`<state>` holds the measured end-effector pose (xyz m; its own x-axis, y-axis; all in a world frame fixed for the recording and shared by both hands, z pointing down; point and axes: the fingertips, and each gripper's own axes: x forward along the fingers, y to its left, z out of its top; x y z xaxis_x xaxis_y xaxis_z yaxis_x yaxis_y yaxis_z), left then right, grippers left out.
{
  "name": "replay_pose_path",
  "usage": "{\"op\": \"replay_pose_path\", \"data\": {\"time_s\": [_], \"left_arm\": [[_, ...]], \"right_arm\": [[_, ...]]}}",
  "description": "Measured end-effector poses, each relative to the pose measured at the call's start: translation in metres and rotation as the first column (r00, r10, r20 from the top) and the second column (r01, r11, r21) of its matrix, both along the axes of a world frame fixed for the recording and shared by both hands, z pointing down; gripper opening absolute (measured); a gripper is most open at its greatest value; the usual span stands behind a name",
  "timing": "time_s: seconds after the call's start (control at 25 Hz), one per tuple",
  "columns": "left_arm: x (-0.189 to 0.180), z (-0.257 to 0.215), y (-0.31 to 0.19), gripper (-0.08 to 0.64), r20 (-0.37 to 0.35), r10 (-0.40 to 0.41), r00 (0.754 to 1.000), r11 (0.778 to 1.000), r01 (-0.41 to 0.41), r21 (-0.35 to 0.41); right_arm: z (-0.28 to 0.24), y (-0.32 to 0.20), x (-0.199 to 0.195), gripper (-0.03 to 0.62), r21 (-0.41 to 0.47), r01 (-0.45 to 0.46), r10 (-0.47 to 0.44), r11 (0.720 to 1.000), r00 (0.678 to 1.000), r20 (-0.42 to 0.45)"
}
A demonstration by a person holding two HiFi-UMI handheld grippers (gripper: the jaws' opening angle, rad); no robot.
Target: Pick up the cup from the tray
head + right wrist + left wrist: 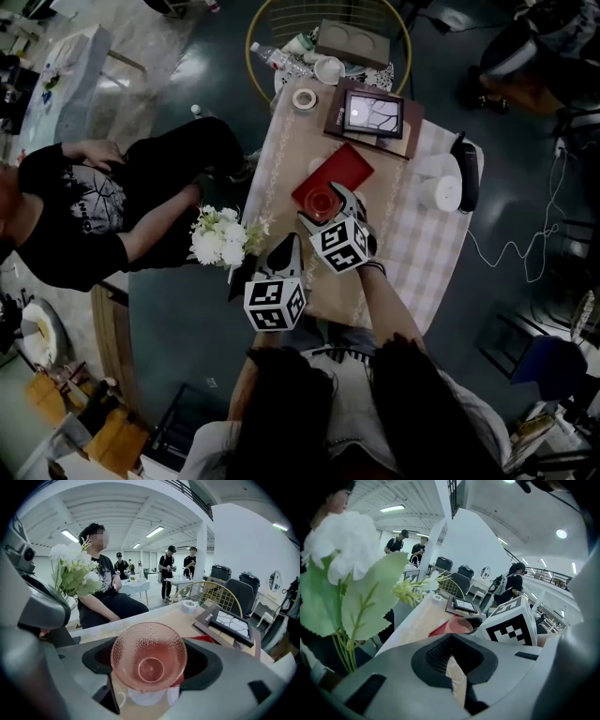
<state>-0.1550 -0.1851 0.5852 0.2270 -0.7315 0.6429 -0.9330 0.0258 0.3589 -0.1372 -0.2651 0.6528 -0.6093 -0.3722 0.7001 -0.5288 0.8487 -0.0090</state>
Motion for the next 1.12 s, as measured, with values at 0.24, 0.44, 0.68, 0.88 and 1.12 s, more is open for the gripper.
{"op": "replay_pose_path", "data": {"time_s": [0.24,0.44,0.68,0.88,1.12], "left_arm": [[0.004,-0.003,-0.003,0.008,-0.006,0.016,1.0,1.0,-0.016,0.01],[0.019,-0.007,-0.01,0.008,-0.014,0.058,0.998,0.998,-0.058,0.027],[0.047,-0.01,-0.016,0.008,-0.021,0.134,0.991,0.99,-0.133,0.039],[0.067,-0.013,-0.02,0.008,-0.02,0.183,0.983,0.982,-0.182,0.05],[0.079,-0.014,-0.02,0.008,-0.014,0.206,0.979,0.978,-0.205,0.047]], "right_arm": [[-0.015,-0.003,0.009,0.405,0.016,-0.036,0.035,0.999,0.999,0.02],[-0.022,-0.009,0.038,0.405,0.019,-0.095,0.094,0.995,0.996,0.005],[-0.025,-0.01,0.081,0.405,0.022,-0.17,0.17,0.985,0.985,-0.026],[-0.021,-0.006,0.112,0.405,0.021,-0.22,0.221,0.975,0.974,-0.042],[-0.012,-0.001,0.133,0.405,0.01,-0.251,0.252,0.968,0.967,-0.044]]}}
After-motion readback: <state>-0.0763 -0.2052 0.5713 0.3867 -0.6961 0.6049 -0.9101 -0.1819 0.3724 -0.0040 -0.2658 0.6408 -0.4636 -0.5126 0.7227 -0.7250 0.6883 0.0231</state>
